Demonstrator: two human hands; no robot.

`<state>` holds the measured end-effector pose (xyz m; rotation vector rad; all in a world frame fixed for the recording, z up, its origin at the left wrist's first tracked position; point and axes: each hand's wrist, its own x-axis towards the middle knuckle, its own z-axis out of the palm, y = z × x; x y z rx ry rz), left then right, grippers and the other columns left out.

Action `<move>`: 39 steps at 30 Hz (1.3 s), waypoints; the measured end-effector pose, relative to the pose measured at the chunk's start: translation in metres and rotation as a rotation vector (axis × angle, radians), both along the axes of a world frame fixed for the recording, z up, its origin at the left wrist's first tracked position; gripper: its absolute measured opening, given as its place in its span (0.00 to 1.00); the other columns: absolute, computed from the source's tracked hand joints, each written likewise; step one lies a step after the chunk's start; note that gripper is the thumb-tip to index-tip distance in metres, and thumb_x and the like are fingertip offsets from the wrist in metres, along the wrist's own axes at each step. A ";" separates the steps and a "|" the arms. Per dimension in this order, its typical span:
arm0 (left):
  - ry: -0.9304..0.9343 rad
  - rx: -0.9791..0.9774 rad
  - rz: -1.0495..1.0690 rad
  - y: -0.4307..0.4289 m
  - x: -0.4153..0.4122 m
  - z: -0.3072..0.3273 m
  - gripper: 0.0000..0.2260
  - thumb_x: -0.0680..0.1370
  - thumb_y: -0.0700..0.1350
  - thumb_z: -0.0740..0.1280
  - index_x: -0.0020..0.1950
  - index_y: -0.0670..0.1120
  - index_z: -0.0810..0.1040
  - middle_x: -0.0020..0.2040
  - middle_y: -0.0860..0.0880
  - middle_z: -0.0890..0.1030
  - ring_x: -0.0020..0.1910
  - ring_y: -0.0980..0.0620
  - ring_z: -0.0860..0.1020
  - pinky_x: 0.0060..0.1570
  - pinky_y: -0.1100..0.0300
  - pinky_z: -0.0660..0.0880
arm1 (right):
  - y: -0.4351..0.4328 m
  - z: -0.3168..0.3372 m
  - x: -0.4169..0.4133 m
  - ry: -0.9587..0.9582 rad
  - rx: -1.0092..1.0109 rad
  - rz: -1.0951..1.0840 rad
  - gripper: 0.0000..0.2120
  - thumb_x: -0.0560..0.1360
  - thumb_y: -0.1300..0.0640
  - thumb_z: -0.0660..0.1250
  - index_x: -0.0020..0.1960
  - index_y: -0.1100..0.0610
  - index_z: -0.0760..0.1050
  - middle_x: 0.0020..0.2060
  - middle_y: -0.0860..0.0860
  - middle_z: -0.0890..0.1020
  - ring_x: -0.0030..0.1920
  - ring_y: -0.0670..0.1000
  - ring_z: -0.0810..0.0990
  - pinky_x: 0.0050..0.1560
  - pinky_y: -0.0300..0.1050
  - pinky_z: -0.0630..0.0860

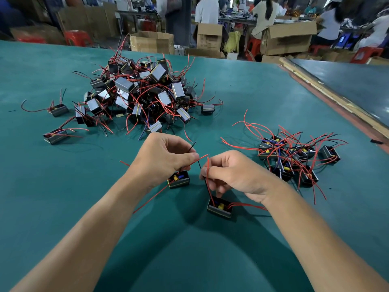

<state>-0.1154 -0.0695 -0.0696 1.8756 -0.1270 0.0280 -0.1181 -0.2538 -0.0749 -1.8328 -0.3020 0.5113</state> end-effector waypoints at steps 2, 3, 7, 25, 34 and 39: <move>0.004 0.009 -0.019 0.000 0.000 0.000 0.03 0.73 0.38 0.75 0.39 0.41 0.84 0.28 0.46 0.80 0.28 0.52 0.75 0.37 0.54 0.77 | 0.000 0.000 0.000 -0.003 -0.001 -0.003 0.12 0.80 0.63 0.65 0.38 0.58 0.79 0.25 0.48 0.78 0.24 0.45 0.72 0.27 0.35 0.74; 0.007 0.011 -0.028 0.000 0.000 0.000 0.03 0.73 0.38 0.74 0.40 0.41 0.84 0.28 0.47 0.80 0.28 0.52 0.75 0.37 0.55 0.76 | 0.000 0.000 0.000 -0.004 -0.002 -0.005 0.12 0.80 0.63 0.65 0.38 0.58 0.79 0.25 0.48 0.78 0.24 0.45 0.72 0.27 0.35 0.73; 0.022 0.009 -0.040 0.000 0.000 0.000 0.02 0.73 0.37 0.74 0.41 0.40 0.84 0.29 0.46 0.81 0.28 0.52 0.76 0.36 0.58 0.76 | 0.002 -0.001 -0.001 -0.015 0.004 0.000 0.12 0.79 0.63 0.65 0.38 0.58 0.79 0.26 0.48 0.78 0.26 0.47 0.73 0.28 0.36 0.74; 0.075 -0.022 -0.142 -0.001 -0.004 0.005 0.03 0.75 0.35 0.72 0.46 0.36 0.83 0.33 0.41 0.80 0.31 0.50 0.74 0.36 0.59 0.73 | 0.000 0.001 -0.002 -0.043 0.054 0.057 0.14 0.77 0.69 0.65 0.36 0.56 0.77 0.29 0.53 0.76 0.27 0.45 0.74 0.29 0.38 0.76; 0.096 0.001 -0.177 -0.001 -0.004 0.004 0.05 0.76 0.38 0.71 0.44 0.38 0.84 0.32 0.46 0.80 0.31 0.52 0.73 0.36 0.59 0.72 | 0.000 0.001 0.000 -0.041 0.071 0.041 0.17 0.77 0.70 0.65 0.34 0.53 0.79 0.28 0.52 0.75 0.26 0.45 0.73 0.28 0.38 0.75; 0.066 0.011 -0.164 -0.001 -0.004 0.004 0.04 0.76 0.38 0.72 0.43 0.38 0.84 0.31 0.46 0.79 0.29 0.53 0.73 0.32 0.63 0.71 | 0.000 0.000 -0.001 -0.045 0.067 0.035 0.16 0.76 0.71 0.64 0.35 0.55 0.79 0.28 0.53 0.76 0.26 0.45 0.73 0.29 0.39 0.76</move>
